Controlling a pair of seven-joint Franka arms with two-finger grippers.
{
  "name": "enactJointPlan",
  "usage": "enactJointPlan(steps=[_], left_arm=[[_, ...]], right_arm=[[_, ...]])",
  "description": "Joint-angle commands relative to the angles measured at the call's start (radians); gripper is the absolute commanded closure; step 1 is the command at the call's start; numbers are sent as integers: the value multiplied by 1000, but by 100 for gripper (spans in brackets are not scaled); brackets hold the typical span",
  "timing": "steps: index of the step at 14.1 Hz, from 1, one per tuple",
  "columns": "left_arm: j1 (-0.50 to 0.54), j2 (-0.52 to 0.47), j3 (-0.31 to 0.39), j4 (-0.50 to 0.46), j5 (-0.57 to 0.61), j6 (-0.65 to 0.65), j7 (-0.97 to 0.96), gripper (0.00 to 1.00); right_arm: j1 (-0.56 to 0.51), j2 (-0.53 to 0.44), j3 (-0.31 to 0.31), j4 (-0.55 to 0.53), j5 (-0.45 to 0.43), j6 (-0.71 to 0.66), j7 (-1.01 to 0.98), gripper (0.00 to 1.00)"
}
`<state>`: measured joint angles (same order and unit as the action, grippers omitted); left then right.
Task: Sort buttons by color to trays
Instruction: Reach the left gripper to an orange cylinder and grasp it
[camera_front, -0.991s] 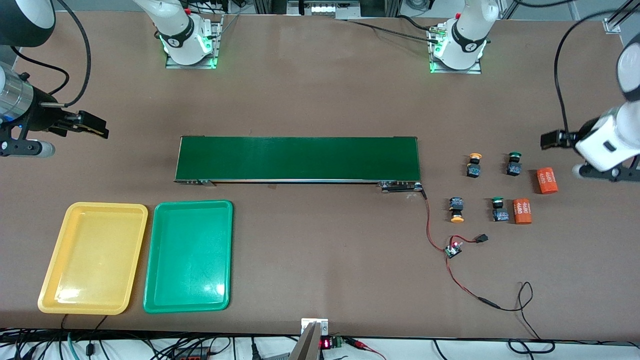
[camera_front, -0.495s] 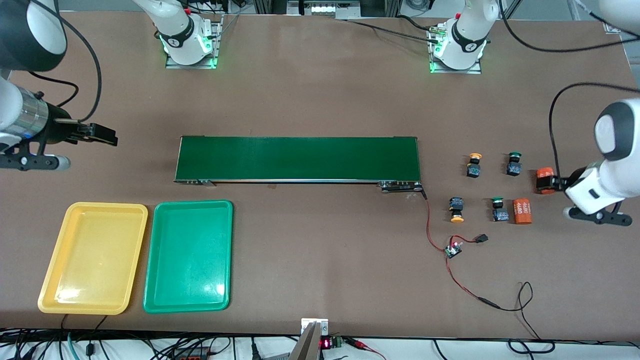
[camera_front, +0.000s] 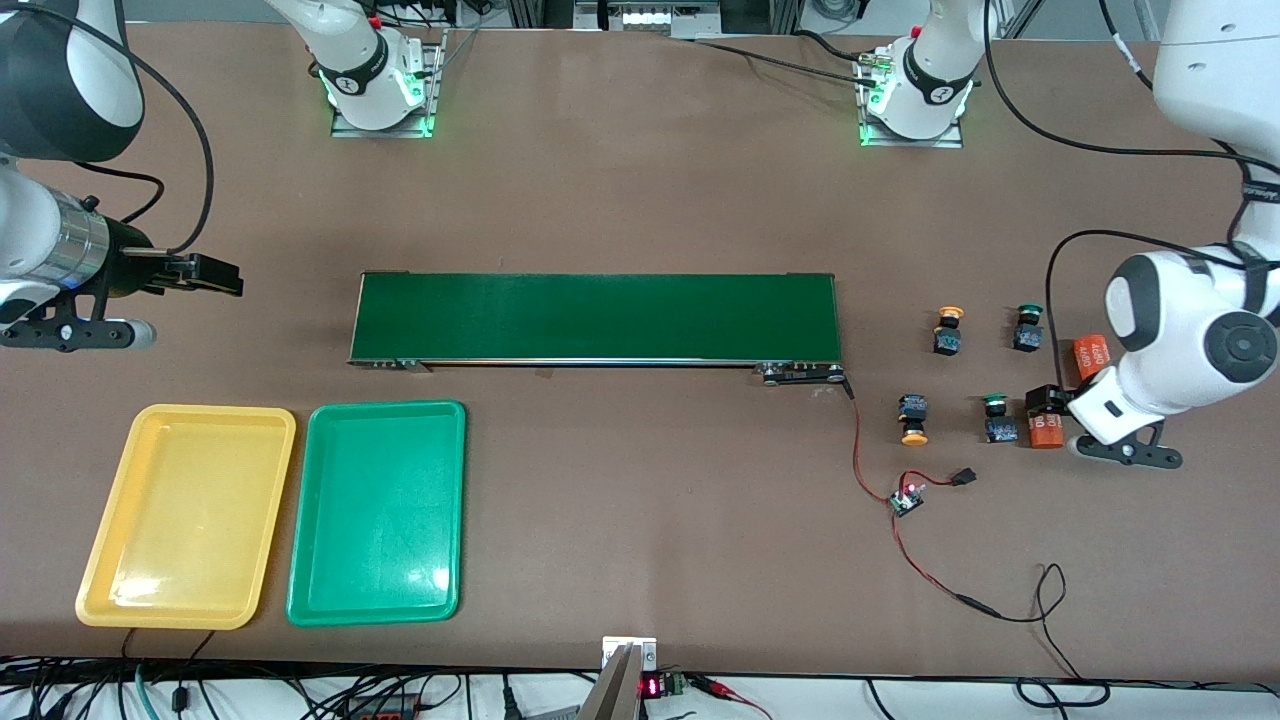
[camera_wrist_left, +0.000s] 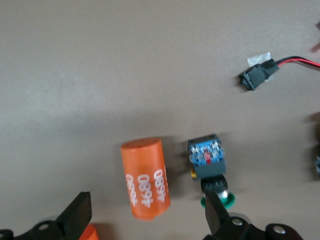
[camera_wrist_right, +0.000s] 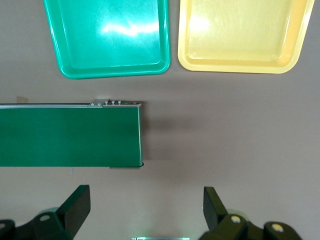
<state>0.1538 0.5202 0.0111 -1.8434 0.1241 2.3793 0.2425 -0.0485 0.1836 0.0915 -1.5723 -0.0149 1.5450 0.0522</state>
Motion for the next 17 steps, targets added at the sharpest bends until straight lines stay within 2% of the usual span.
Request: enactJointPlan(steps=[1, 4, 8, 10, 14, 15, 17], left_arm=[[16, 7, 13, -23, -11, 73, 64, 5], [33, 40, 13, -24, -12, 101, 67, 5], [38, 70, 13, -28, -12, 124, 67, 11], [39, 96, 13, -28, -14, 133, 66, 24], [39, 103, 13, -24, -81, 120, 63, 60], [41, 84, 12, -24, -80, 98, 64, 66], [39, 17, 3, -10, -78, -10, 66, 70]], right_arm=[[15, -18, 4, -32, -7, -16, -2, 0], [22, -64, 4, -115, -7, 15, 3, 0], [22, -269, 4, -461, -2, 264, 5, 0], [25, -341, 5, -592, 0, 361, 6, 0], [73, -335, 5, -600, 4, 375, 8, 0], [87, -332, 5, -600, 4, 377, 8, 0], [87, -331, 5, -598, 4, 375, 6, 0]])
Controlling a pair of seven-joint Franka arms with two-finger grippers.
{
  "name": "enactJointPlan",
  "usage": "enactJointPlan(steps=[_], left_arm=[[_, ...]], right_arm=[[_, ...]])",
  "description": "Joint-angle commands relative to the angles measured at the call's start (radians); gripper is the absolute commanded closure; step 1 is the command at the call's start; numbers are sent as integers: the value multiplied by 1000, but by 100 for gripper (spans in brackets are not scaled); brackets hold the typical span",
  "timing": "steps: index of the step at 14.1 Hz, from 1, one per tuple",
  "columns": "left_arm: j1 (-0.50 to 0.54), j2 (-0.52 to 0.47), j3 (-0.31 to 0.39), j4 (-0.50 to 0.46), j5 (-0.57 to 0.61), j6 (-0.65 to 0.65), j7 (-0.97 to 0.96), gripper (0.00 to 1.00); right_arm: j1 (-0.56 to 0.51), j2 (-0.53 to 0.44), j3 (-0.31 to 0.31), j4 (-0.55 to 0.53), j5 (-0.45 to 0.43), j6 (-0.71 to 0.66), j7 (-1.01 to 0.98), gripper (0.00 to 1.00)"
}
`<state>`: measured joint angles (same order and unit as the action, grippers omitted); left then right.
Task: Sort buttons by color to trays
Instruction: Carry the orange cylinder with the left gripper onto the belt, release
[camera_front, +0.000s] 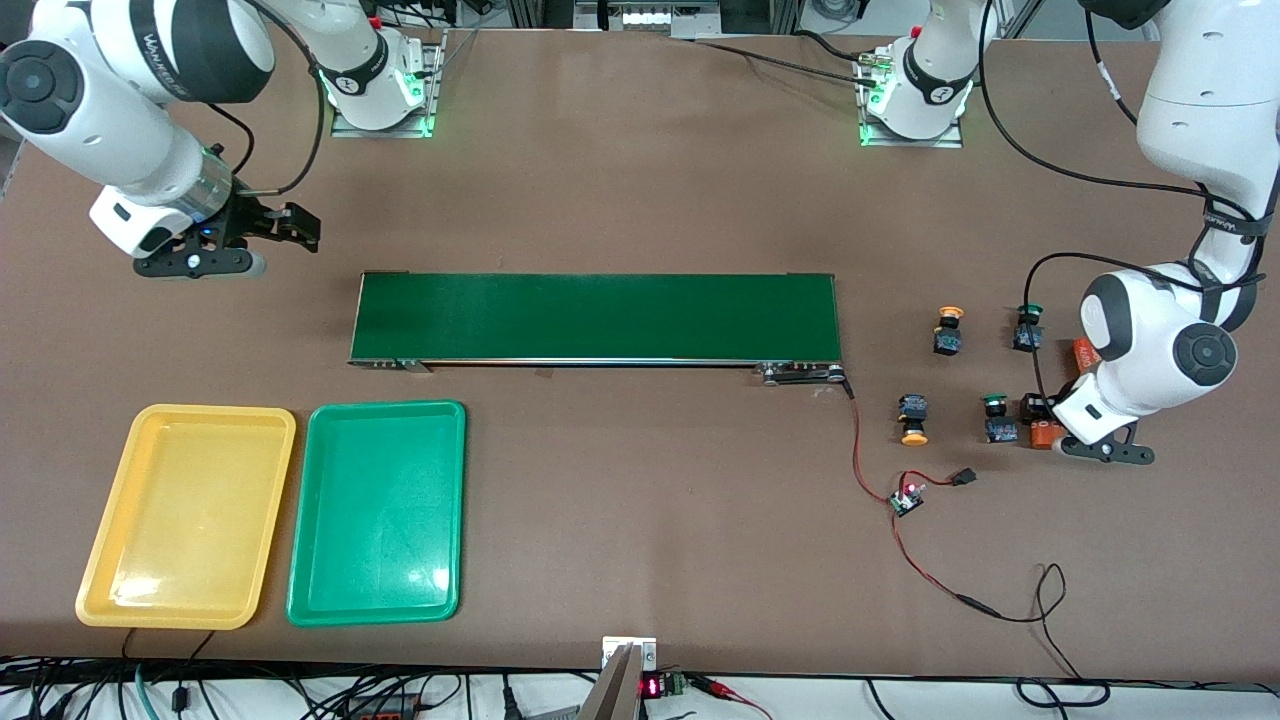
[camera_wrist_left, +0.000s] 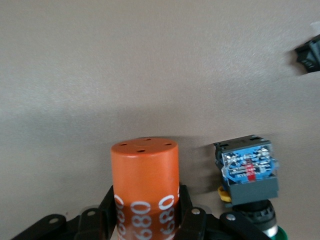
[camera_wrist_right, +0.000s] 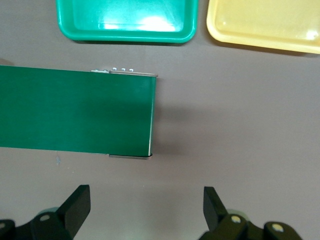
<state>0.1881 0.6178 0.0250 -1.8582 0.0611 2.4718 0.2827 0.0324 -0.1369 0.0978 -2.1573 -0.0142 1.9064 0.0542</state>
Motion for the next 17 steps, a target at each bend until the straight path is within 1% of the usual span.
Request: enactJointPlan(steps=[1, 3, 5, 7, 8, 10, 13, 14, 15, 17], left_arm=[[2, -111, -16, 22, -15, -163, 26, 70], [-1, -171, -62, 60, -15, -308, 26, 72], [-2, -213, -132, 108, -15, -451, 27, 74], [-1, -236, -253, 142, -18, -597, 29, 74], [-1, -253, -298, 140, -18, -628, 29, 74], [-4, -262, -373, 128, -17, -660, 67, 74], [-28, -262, -463, 102, -17, -654, 272, 78], [-30, -262, -512, 85, -17, -648, 339, 79], [-30, -262, -552, 48, -12, -611, 384, 79], [-30, -274, -629, -45, -6, -491, 455, 80]], right_arm=[[4, -10, -1, -12, 3, 13, 4, 0], [4, -7, -1, -9, 3, 11, 4, 0], [4, -4, -3, -6, 3, 8, 1, 0], [3, -4, -3, -6, 3, 6, -2, 0], [3, -3, -3, -6, 3, 6, -2, 0], [3, -3, -3, -4, 3, 6, -2, 0], [1, -1, -4, -4, 3, 8, -4, 0], [1, 2, -4, -4, 3, 8, -2, 0], [1, 3, -4, -4, 3, 9, -2, 0], [1, 3, -4, -4, 3, 11, -2, 0]])
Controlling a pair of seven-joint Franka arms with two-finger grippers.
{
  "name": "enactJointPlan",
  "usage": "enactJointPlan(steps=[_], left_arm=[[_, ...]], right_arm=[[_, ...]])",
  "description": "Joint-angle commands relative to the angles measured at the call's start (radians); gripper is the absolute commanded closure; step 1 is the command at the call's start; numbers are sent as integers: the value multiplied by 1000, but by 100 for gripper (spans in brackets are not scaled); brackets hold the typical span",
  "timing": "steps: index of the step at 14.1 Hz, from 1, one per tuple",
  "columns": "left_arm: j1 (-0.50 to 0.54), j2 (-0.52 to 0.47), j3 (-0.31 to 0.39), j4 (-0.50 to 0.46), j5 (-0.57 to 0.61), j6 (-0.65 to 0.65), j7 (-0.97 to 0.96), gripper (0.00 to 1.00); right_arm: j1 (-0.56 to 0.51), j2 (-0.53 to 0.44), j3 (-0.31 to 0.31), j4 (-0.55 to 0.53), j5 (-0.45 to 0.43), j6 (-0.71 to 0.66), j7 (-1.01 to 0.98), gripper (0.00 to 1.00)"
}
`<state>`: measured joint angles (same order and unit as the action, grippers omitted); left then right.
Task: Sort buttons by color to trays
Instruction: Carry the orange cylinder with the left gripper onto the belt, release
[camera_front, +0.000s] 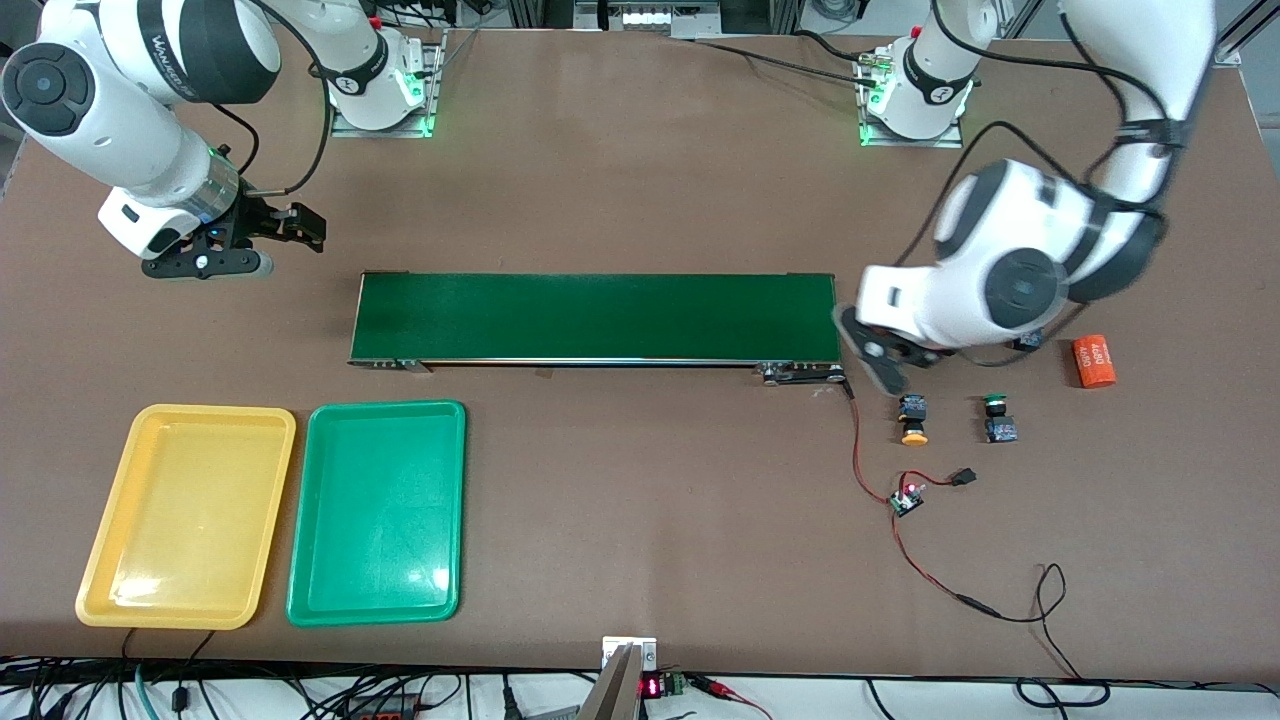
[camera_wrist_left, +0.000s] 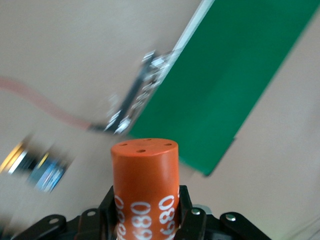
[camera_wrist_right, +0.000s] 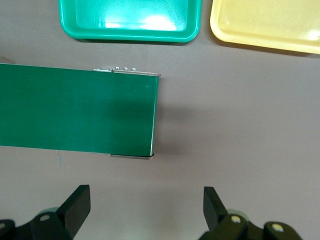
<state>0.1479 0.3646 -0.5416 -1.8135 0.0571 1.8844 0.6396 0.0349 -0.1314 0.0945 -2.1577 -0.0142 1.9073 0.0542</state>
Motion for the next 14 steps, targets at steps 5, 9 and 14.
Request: enactJointPlan(steps=[5, 9, 14], left_arm=[[7, -13, -89, -285, 30, 384, 314, 84], [-2, -1, -89, -328, 73, 424, 336, 74], [8, -21, -90, -317, 73, 407, 342, 0]], right_arm=[[-1, -1, -1, -4, 3, 12, -4, 0], [0, 4, -1, -4, 3, 13, -4, 0], [0, 6, -1, -1, 3, 15, -4, 0]])
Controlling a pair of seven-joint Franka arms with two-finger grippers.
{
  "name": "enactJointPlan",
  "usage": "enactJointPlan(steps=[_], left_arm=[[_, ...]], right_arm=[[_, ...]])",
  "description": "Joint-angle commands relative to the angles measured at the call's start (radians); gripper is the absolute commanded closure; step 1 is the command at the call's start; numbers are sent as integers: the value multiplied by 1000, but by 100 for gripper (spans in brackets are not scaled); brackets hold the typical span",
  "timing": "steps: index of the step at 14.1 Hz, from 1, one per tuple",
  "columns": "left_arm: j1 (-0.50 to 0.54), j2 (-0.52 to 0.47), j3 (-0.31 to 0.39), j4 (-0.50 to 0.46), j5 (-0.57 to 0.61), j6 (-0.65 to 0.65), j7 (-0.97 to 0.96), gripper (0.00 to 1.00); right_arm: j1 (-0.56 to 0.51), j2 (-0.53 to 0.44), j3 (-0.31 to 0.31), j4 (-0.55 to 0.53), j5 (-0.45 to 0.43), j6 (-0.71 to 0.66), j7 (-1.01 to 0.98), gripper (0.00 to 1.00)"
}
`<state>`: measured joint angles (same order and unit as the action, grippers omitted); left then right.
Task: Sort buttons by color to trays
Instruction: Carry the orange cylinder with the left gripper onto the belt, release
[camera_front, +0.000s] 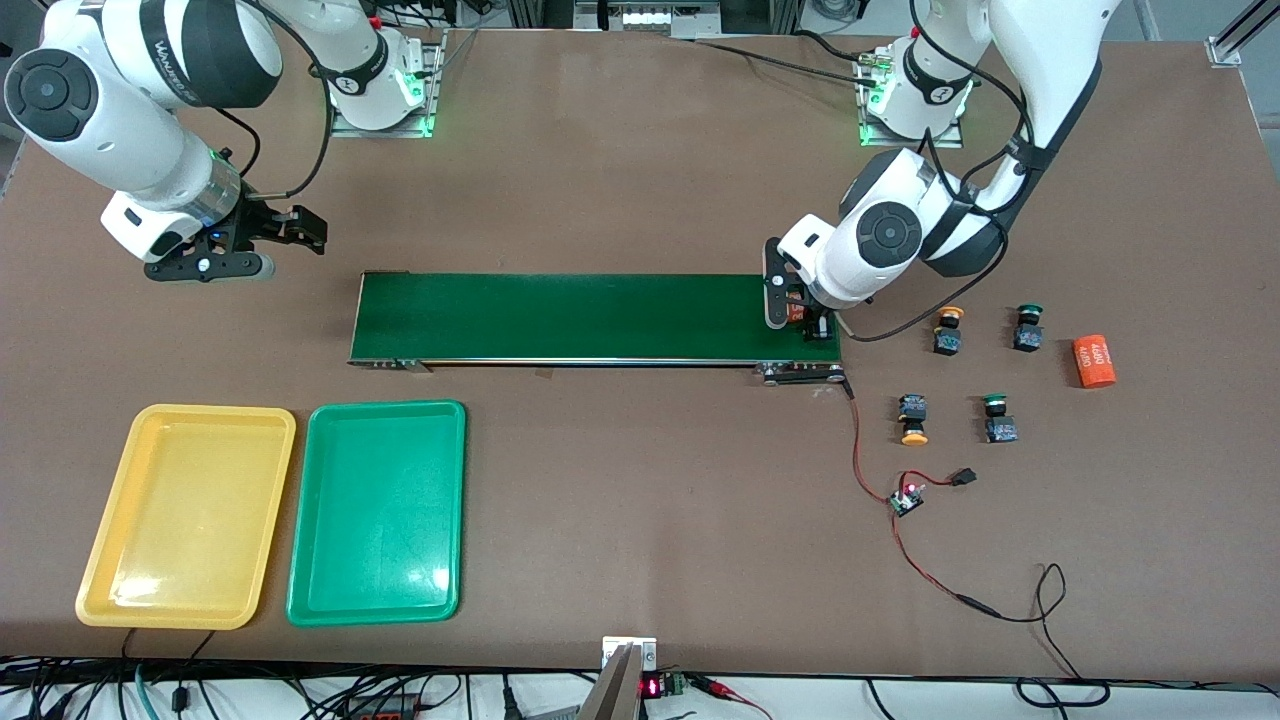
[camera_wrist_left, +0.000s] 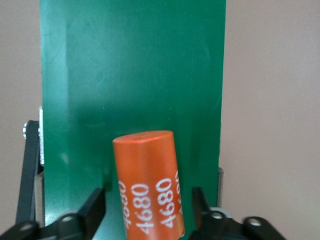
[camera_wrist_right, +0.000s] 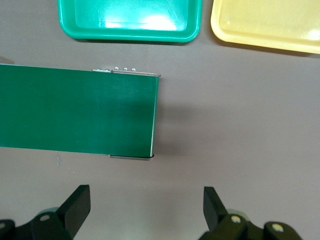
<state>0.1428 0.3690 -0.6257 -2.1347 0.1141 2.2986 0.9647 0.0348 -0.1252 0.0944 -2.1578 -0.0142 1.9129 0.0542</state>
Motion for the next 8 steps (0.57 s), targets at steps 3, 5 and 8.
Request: enactJointPlan(steps=[3, 5, 8], left_arm=[[31, -110, 12, 47, 10, -85, -6, 0], [32, -116, 79, 122, 10, -189, -58, 0], [31, -121, 203, 176, 10, -269, -153, 0]], right_arm=[[-1, 1, -1, -1, 3, 9, -4, 0], [0, 1, -1, 3, 3, 8, 4, 0], [-3, 1, -1, 4, 3, 5, 6, 0]])
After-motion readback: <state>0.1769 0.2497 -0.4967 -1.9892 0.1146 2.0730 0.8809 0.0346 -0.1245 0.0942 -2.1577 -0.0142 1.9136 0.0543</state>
